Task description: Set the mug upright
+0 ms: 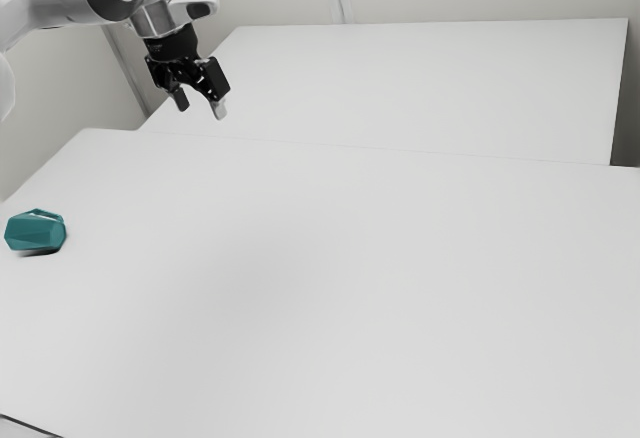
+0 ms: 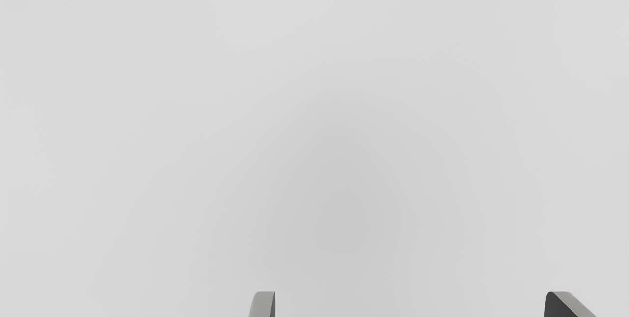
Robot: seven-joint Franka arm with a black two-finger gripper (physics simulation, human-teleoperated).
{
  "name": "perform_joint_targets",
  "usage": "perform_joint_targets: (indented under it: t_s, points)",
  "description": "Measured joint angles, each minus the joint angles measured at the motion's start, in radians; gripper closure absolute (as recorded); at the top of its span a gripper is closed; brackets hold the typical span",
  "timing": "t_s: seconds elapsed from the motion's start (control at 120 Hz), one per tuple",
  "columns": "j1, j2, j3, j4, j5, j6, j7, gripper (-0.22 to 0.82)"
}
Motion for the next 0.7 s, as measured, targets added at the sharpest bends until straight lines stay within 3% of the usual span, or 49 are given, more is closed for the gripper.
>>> perform_joint_targets:
  t_s: [0.417,0.508,0.583,0.7]
  points:
    - [-0.003,-0.004,0.012,-0.001,-0.010,0.014,-0.004,0.00]
    - [-0.028,-0.010,0.106,0.020,-0.044,-0.013,-0.002,0.00]
    - [0.007,-0.011,0.168,0.034,-0.074,-0.036,0.008,0.00]
    - [0.112,-0.005,0.186,0.045,-0.153,-0.064,0.038,0.00]
